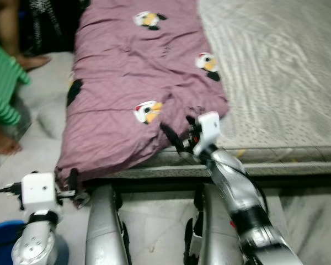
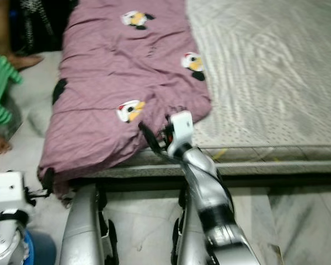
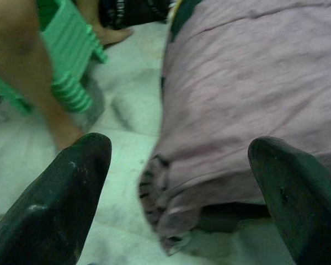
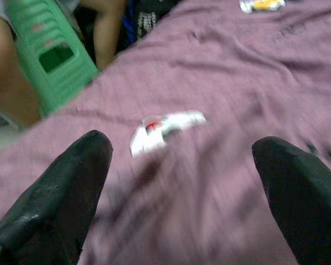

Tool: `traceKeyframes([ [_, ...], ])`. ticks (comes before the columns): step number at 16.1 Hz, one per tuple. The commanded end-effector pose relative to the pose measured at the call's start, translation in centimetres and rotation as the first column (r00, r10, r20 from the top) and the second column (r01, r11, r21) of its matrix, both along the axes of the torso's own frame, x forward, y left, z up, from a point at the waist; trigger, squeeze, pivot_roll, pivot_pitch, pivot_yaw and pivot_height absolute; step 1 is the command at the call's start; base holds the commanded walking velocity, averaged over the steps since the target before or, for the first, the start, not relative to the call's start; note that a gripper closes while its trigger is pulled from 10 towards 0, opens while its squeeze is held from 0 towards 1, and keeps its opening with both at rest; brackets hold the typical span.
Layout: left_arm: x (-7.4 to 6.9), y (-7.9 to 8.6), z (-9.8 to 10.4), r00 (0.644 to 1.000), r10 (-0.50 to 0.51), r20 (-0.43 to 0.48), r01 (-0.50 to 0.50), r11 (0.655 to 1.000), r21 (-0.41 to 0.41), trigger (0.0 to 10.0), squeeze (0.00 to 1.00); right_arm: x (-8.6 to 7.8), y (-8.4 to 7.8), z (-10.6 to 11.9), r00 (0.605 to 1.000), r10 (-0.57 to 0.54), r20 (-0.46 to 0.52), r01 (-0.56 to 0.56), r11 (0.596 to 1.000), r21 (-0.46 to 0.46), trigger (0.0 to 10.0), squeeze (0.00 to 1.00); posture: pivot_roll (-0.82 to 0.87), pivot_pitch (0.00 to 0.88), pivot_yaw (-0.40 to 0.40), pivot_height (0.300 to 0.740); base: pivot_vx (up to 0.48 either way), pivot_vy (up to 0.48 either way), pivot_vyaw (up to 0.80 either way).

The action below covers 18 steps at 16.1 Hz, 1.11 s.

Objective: Clean up the room

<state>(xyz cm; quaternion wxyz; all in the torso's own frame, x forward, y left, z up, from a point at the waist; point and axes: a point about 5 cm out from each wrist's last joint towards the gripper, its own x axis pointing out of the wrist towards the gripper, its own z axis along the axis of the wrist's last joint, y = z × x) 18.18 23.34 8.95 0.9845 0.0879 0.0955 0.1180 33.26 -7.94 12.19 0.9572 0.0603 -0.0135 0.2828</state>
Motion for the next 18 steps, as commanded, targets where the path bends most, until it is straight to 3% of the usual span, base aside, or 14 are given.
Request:
traceKeyframes([
  [1, -0.4, 0.3, 0.2, 1.0, 0.002, 0.003, -0.002, 1.0, 0.021, 10.0, 0.0, 0.4, 0.0, -0.3, 0.999, -0.034, -0.008, 0.034, 0.999, 0.01, 10.0, 0.0, 0.18, 0.294, -0.018, 0.561, 0.0, 0.0, 0.0],
  [4, 0.0, 0.2, 0.7, 1.0, -0.015, 0.017, 0.015, 0.999, 0.029, 10.0, 0.0, 2.7, 0.5, 1.5, 0.992, -0.127, 0.011, 0.126, 0.99, 0.054, 10.0, 0.0, 0.19, 0.298, -0.01, 0.521, 0.0, 0.0, 0.0],
  [6, 0.5, 0.0, 1.0, 0.999, -0.022, 0.03, 0.021, 0.999, 0.029, 10.0, 0.0, 3.4, 0.9, 1.8, 0.988, -0.154, -0.006, 0.154, 0.986, 0.061, 10.0, 0.0, 0.18, 0.299, -0.01, 0.521, 0.0, 0.0, 0.0],
  [8, 1.0, -0.3, 1.1, 0.999, -0.031, 0.042, 0.03, 0.999, 0.026, 10.0, 0.0, 3.5, 1.7, 0.5, 0.985, -0.163, -0.058, 0.161, 0.986, -0.034, 10.0, 0.0, 0.18, 0.302, -0.014, 0.521, 0.0, 0.0, 0.0],
  [13, 1.2, -0.6, 1.2, 0.998, -0.032, 0.053, 0.031, 0.999, 0.022, 10.0, 0.0, 2.9, 1.0, -2.9, 0.954, -0.225, -0.2, 0.189, 0.964, -0.186, 10.0, 0.0, 0.18, 0.307, -0.022, 0.521, 0.0, 0.0, 0.0],
  [16, 1.2, -0.6, 1.1, 0.998, -0.031, 0.049, 0.03, 0.999, 0.021, 10.0, 0.0, 2.9, -1.0, -3.8, 0.922, -0.335, -0.196, 0.276, 0.921, -0.277, 10.0, 0.0, 0.17, 0.306, -0.023, 0.521, 0.0, 0.0, 0.0],
  [18, 1.3, -0.6, 1.1, 0.998, -0.023, 0.052, 0.022, 1.0, 0.022, 10.0, 0.0, 2.4, -5.7, -4.9, 0.847, -0.496, -0.193, 0.429, 0.851, -0.304, 10.0, 0.0, 0.17, 0.307, -0.029, 0.521, 0.0, 0.0, 0.0],
])
